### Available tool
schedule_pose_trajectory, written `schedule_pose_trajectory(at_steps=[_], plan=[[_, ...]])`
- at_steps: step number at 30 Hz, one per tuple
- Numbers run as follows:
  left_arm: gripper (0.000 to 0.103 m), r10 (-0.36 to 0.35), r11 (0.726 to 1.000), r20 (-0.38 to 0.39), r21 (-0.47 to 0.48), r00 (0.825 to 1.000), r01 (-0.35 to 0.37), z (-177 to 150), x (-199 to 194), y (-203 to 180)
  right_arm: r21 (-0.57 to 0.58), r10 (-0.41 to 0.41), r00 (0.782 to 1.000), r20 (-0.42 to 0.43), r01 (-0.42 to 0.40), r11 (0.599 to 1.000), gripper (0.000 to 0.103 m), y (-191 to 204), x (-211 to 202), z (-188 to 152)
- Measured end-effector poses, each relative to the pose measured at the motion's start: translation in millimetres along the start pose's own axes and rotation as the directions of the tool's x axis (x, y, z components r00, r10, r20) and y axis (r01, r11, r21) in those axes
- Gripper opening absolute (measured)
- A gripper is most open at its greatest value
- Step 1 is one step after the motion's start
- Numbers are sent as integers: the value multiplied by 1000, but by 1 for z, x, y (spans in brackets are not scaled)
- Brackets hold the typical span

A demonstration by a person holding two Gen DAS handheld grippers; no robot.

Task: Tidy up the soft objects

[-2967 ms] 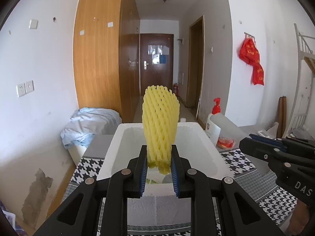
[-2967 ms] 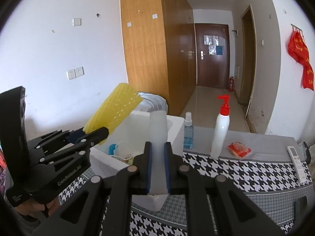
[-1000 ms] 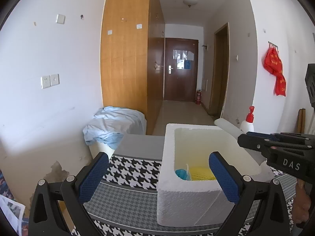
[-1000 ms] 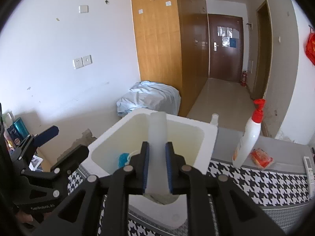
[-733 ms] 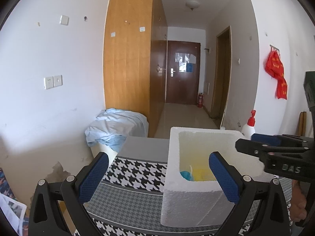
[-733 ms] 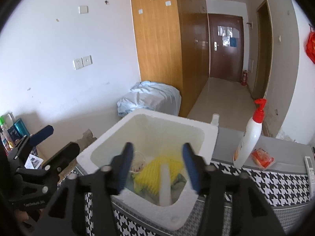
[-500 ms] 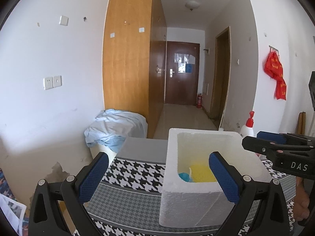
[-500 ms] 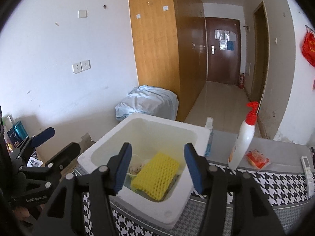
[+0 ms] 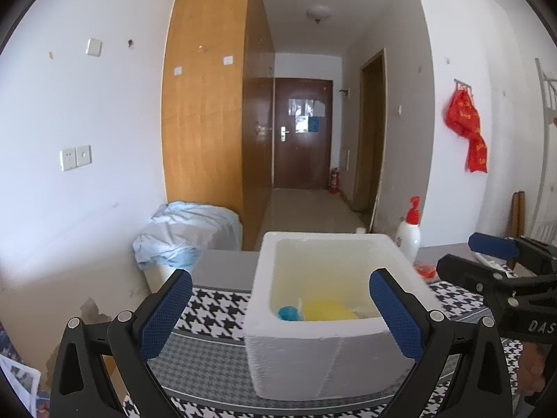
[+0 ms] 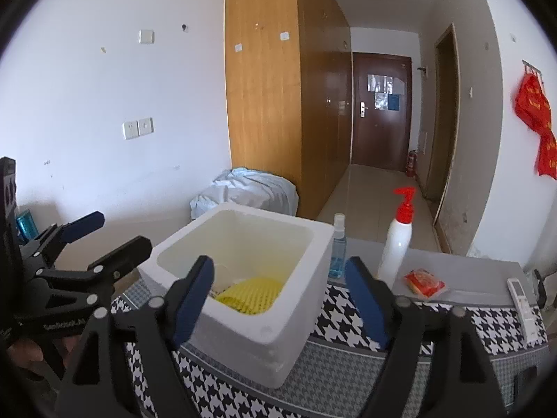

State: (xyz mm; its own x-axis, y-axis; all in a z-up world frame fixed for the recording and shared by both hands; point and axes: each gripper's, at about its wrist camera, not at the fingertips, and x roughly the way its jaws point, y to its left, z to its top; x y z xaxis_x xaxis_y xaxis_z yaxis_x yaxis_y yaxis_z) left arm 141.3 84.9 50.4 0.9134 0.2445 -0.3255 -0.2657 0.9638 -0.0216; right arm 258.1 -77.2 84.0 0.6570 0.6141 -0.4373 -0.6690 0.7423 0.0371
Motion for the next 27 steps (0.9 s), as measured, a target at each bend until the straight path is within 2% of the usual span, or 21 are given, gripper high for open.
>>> schedule_pose_trajectory(at_steps=[2, 5, 13, 27], plan=[[102, -18, 1000, 10, 4, 1000, 18, 1, -4, -5, 2, -15, 1000, 21, 15, 1000, 94, -2, -8, -2], [102, -42, 999, 22, 19, 999, 42, 2, -11, -13, -6, -35, 999, 39, 35, 999, 97, -3, -17, -5], [102, -77, 997, 59, 31, 995, 75, 4, -30, -29, -2, -51, 995, 87, 52, 999, 97, -6, -49, -13], [102, -71, 996, 116, 69, 991, 63, -12, -60, -43, 6, -110, 981, 160, 110, 994, 97, -8, -82, -36]])
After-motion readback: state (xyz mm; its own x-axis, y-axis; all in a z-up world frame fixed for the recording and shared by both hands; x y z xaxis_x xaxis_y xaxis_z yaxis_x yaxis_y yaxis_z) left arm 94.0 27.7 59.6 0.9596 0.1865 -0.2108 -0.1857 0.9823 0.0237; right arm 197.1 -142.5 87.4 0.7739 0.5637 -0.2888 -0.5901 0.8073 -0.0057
